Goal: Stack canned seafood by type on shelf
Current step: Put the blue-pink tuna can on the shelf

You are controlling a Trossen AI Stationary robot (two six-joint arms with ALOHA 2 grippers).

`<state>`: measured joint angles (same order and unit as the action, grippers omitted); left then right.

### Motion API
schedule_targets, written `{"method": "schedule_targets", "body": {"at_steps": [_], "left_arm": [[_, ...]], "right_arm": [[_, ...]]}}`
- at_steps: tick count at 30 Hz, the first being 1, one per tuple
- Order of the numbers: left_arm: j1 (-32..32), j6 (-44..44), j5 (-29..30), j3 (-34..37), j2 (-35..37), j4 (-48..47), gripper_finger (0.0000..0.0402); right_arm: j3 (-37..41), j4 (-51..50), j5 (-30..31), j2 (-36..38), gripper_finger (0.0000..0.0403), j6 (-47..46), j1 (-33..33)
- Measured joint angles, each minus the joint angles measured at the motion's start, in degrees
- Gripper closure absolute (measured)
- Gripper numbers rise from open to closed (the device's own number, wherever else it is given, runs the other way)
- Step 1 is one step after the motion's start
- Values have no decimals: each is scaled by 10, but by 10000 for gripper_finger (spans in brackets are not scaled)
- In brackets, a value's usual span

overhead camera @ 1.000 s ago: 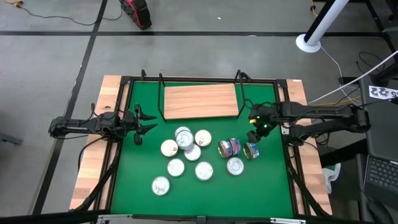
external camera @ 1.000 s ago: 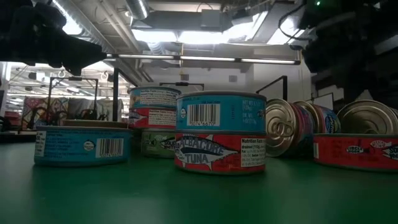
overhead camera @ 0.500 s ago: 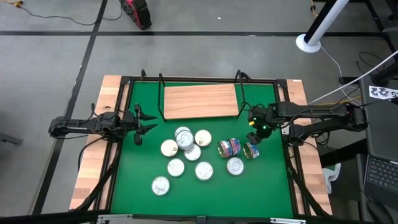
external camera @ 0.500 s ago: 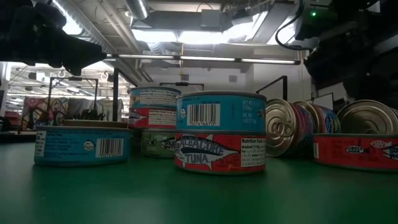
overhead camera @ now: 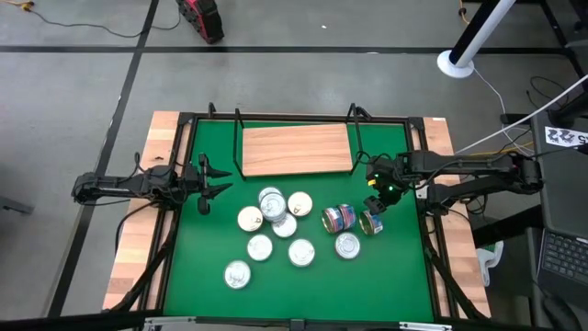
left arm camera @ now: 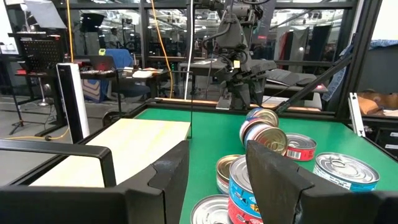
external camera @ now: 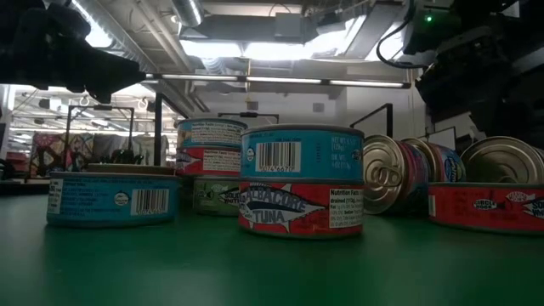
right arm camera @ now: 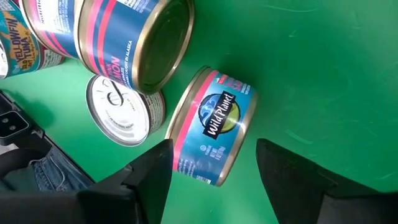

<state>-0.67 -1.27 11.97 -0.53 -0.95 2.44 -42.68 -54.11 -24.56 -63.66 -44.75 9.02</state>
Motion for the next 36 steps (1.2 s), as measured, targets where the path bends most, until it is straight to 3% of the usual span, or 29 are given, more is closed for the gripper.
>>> {"method": "schedule_targets", "body": {"at_steps": [36], "left_arm": [[0,-2,0,0,0,0,247]], "right_arm": [[0,2,32,0,173,-15,0]]}}
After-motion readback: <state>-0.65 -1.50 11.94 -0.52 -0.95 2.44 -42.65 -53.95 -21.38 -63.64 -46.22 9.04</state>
